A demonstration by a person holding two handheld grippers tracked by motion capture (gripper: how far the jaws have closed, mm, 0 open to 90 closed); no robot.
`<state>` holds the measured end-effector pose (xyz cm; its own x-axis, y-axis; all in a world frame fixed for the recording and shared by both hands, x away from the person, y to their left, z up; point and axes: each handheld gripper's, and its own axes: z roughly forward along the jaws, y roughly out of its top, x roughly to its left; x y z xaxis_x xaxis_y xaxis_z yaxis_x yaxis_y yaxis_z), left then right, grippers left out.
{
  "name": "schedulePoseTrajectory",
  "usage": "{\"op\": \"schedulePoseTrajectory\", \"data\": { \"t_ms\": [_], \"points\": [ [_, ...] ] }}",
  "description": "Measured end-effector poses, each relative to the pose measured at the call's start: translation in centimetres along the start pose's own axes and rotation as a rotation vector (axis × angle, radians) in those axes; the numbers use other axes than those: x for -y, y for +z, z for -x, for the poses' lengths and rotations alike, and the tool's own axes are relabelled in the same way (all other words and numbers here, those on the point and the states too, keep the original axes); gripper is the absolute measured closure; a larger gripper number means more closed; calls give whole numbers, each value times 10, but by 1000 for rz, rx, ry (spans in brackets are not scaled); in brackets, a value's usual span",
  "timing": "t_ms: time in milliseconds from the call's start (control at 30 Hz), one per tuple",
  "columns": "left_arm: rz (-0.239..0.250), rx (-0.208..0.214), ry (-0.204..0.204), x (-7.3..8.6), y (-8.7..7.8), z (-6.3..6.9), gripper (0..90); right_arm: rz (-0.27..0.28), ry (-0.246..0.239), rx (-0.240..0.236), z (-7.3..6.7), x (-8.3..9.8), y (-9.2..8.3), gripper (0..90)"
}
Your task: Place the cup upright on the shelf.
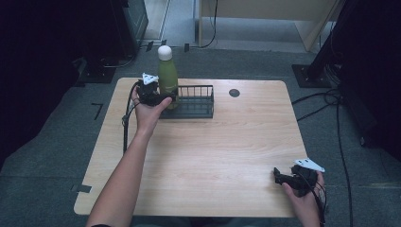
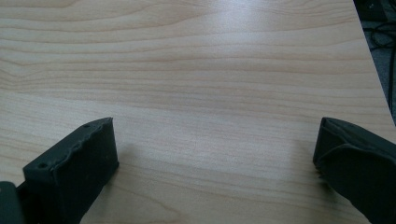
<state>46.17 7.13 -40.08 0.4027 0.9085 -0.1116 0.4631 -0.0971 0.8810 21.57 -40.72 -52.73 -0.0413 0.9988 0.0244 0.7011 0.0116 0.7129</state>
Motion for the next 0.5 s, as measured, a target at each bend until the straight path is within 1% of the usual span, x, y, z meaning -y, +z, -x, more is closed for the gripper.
{"op": "schedulePoseTrajectory", "data": {
  "t_ms": [167,500],
  "points": [
    [2,9,14,6,-10,0,0,0,1,0,0,0,0,0],
    [12,18,21,19,-28,0,0,0,0,0,0,0,0,0]
  ]
}}
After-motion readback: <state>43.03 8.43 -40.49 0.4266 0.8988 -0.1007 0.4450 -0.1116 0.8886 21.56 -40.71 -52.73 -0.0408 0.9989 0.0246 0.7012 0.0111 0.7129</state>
